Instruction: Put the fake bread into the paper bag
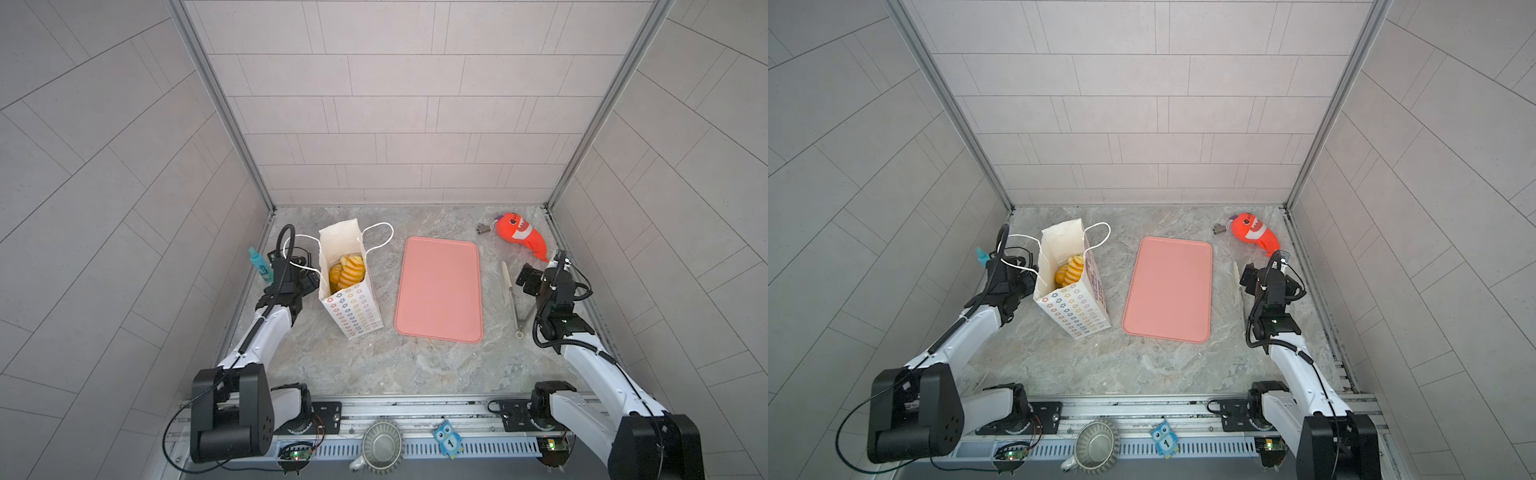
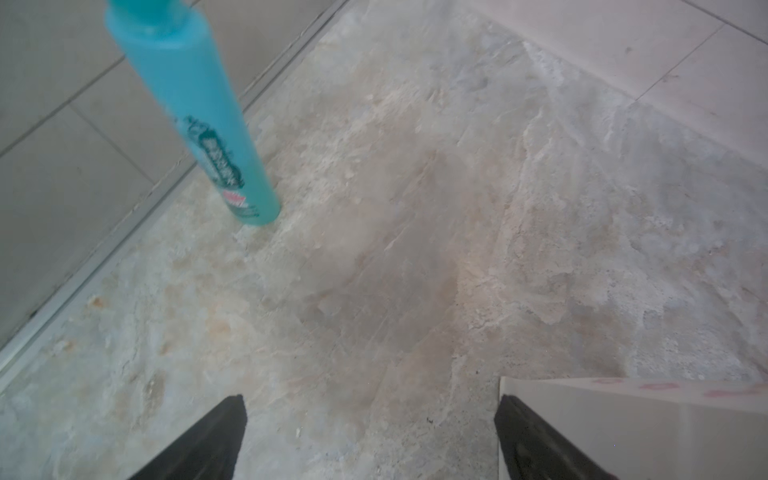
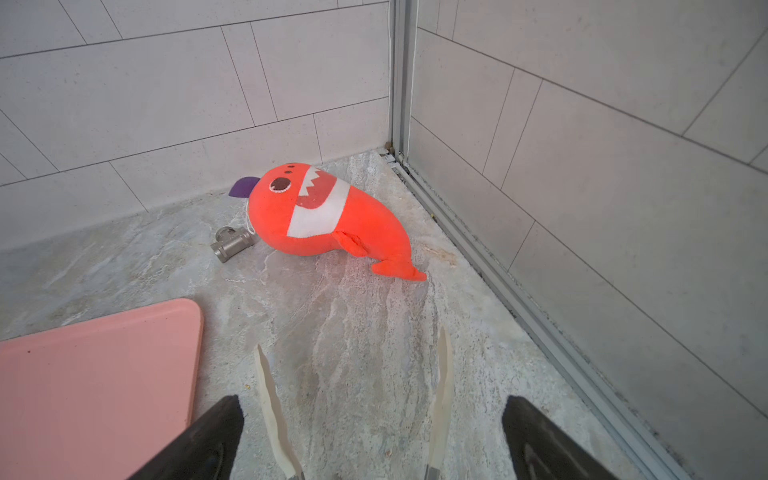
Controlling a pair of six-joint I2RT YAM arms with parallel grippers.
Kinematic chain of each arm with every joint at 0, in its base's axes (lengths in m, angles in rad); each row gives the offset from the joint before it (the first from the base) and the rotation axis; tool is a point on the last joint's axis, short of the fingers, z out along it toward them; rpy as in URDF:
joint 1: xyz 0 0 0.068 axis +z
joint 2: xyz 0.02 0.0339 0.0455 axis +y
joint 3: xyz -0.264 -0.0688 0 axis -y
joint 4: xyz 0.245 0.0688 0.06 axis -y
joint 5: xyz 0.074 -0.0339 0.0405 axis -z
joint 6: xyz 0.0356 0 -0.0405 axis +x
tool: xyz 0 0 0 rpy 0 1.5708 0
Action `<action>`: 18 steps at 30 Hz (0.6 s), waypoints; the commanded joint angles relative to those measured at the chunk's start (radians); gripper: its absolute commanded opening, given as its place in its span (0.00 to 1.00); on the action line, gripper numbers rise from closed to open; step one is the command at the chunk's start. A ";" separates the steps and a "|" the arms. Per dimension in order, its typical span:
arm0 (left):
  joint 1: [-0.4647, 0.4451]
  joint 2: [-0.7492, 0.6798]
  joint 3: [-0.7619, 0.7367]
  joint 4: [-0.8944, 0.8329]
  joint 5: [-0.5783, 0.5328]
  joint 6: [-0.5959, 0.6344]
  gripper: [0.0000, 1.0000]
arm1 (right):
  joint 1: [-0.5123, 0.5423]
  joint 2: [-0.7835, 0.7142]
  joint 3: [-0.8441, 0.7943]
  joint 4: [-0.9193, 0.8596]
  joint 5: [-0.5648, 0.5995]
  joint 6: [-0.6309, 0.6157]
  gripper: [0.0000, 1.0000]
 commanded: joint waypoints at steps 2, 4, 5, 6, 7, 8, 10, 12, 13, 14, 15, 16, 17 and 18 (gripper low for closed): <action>-0.056 0.023 -0.053 0.238 -0.143 0.121 1.00 | 0.027 0.057 -0.102 0.225 0.082 -0.118 0.99; -0.059 0.046 -0.090 0.332 -0.149 0.163 0.99 | 0.049 0.094 -0.134 0.320 0.083 -0.151 0.99; -0.059 0.059 -0.110 0.378 -0.158 0.177 0.99 | 0.063 0.121 -0.140 0.356 0.087 -0.174 0.99; -0.060 0.072 -0.134 0.439 -0.182 0.175 0.99 | 0.077 0.151 -0.142 0.386 0.087 -0.183 0.99; -0.059 0.084 -0.154 0.508 -0.196 0.160 0.99 | 0.085 0.176 -0.149 0.418 0.087 -0.184 0.99; -0.060 0.113 -0.185 0.603 -0.188 0.178 0.98 | 0.090 0.212 -0.159 0.463 0.083 -0.190 0.99; -0.060 0.164 -0.178 0.633 -0.222 0.175 0.97 | 0.092 0.286 -0.187 0.571 0.076 -0.191 0.99; -0.056 0.208 -0.194 0.702 -0.236 0.178 0.98 | 0.103 0.367 -0.208 0.740 0.059 -0.249 0.99; -0.056 0.225 -0.192 0.722 -0.220 0.193 0.97 | 0.105 0.392 -0.211 0.775 0.035 -0.262 0.99; -0.057 0.244 -0.182 0.729 -0.198 0.207 0.96 | 0.106 0.428 -0.211 0.800 0.052 -0.250 0.99; -0.060 0.259 -0.174 0.727 -0.163 0.232 0.94 | 0.106 0.470 -0.216 0.842 0.084 -0.210 0.99; -0.062 0.268 -0.182 0.755 -0.142 0.248 0.94 | 0.105 0.512 -0.229 0.897 0.090 -0.193 0.99; -0.067 0.275 -0.192 0.784 -0.136 0.262 0.94 | 0.105 0.573 -0.246 1.001 0.074 -0.222 0.99; -0.078 0.277 -0.200 0.801 -0.135 0.279 0.94 | 0.106 0.647 -0.255 1.132 0.052 -0.251 0.99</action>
